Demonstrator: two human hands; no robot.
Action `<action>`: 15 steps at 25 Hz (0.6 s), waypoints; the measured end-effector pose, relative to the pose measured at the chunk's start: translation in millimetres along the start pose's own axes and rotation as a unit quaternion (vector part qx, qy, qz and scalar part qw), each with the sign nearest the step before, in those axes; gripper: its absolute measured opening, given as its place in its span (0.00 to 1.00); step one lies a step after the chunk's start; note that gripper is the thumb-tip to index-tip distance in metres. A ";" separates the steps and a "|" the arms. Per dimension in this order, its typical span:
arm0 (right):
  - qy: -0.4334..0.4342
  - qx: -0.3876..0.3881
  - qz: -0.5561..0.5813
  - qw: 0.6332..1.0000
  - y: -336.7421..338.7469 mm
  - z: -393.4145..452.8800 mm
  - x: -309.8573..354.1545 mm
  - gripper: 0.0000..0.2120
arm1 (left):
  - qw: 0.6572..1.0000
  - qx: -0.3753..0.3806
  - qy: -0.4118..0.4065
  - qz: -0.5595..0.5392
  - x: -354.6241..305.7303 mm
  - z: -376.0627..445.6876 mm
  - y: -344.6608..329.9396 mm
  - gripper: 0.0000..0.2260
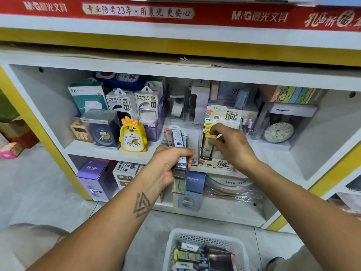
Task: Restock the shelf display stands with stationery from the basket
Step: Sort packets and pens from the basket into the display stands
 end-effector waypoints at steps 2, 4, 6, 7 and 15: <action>0.008 0.007 -0.056 0.998 -3.5 0.0 -0.6 0.11 | 1.000 0.005 0.002 0.001 0.6 0.5 -1.3 0.13; -0.004 -0.013 -0.113 0.994 1.3 0.0 -3.5 0.14 | 1.000 0.010 0.004 0.005 1.6 1.2 -2.5 0.14; -0.021 -0.046 -0.108 0.993 10.7 -0.4 -7.9 0.14 | 1.000 0.017 0.006 0.007 2.8 2.1 -4.2 0.14; -0.040 -0.059 -0.093 0.993 14.5 0.0 -11.7 0.14 | 1.000 0.020 0.006 0.008 3.1 2.2 -5.2 0.13; -0.053 -0.007 -0.100 0.994 0.8 6.1 -9.2 0.16 | 0.999 0.037 0.018 0.027 9.1 4.2 -10.4 0.13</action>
Point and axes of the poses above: each hand's wrist, its own z-axis towards the middle knuckle, its own y-axis out of the back of the hand, x = y × z, the point moved 9 cm from there along z, towards the middle knuckle, and after that the axes turned 15 degrees about x, right-handed, at the moved point
